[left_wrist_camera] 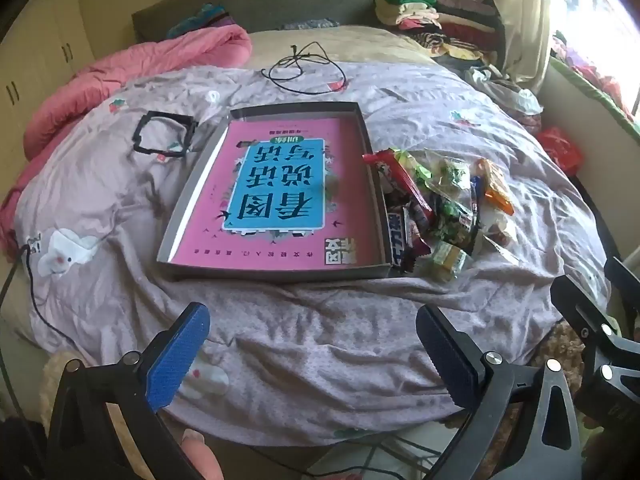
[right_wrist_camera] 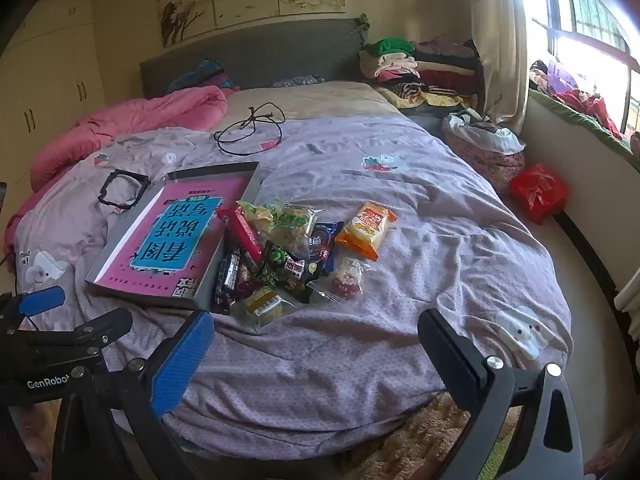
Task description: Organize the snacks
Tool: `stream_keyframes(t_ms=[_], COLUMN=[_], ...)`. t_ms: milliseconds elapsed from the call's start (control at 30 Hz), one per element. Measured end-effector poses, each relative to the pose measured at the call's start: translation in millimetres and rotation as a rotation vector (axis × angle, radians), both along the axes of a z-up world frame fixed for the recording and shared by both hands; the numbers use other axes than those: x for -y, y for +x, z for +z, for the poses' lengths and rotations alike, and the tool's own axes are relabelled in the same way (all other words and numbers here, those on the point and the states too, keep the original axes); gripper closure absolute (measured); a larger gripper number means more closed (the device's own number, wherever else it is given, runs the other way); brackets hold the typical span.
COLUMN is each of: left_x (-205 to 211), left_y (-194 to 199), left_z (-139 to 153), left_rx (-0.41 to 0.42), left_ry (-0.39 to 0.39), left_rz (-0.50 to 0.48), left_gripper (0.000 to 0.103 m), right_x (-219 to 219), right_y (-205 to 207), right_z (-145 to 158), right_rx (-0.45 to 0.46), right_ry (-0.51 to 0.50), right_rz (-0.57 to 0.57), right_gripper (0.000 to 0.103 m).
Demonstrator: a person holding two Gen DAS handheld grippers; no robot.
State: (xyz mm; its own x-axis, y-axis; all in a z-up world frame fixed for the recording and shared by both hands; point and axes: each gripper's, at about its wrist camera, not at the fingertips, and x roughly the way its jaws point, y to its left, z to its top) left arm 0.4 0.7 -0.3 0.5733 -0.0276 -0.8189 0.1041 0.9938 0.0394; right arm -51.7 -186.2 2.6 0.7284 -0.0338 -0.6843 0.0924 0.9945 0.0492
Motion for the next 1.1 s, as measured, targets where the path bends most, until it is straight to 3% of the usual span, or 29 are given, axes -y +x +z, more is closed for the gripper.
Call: stream_keyframes(t_ms=[1100], left_x=[10], left_y=[-5], left_z=[-1], left_rx=[0.007], left_ry=[-0.015], left_rz=[-0.027], left_gripper=[0.0], right_x=[1], right_y=[0], right_z=[-1], right_rx=[-0.003], right_ry=[-0.004], right_rz=[-0.003], right_gripper=[0.0])
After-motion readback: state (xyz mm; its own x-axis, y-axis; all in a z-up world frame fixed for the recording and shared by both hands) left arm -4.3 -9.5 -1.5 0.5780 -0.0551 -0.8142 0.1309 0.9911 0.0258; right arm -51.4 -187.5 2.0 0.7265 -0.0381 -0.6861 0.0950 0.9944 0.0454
